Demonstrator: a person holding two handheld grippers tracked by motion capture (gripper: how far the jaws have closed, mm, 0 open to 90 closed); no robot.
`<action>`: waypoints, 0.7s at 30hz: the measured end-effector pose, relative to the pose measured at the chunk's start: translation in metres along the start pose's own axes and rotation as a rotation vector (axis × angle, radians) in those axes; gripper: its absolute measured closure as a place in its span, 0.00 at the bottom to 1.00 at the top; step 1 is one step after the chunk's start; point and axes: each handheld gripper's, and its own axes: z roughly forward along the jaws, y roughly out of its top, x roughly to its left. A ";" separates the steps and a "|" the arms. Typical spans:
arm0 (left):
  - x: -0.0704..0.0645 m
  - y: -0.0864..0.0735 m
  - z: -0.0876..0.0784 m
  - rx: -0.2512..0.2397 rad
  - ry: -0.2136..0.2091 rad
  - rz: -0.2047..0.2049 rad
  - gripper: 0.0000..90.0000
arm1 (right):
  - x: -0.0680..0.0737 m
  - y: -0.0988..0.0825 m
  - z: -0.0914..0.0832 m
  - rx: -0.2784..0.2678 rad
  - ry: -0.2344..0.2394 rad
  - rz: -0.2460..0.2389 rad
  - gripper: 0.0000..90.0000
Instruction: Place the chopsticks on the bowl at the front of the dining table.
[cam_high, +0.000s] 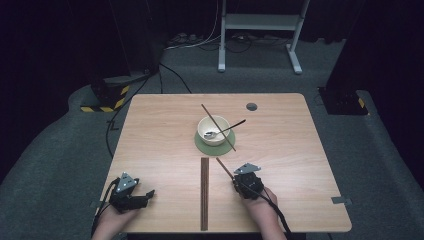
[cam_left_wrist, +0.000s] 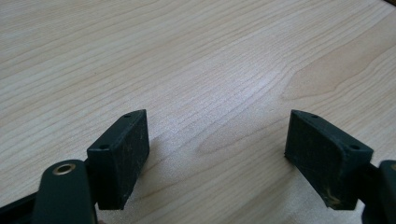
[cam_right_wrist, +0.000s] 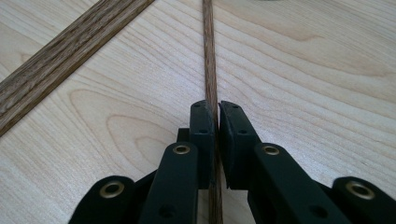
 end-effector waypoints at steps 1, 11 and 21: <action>0.000 0.000 0.000 0.000 0.001 -0.001 0.24 | 0.000 0.000 -0.001 0.010 0.004 -0.002 0.93; 0.000 0.000 0.000 0.000 -0.002 0.000 0.24 | 0.002 0.003 -0.007 -0.016 -0.026 -0.004 0.94; 0.000 0.000 0.000 0.001 0.000 -0.001 0.24 | 0.003 0.017 -0.029 -0.096 -0.017 -0.031 0.94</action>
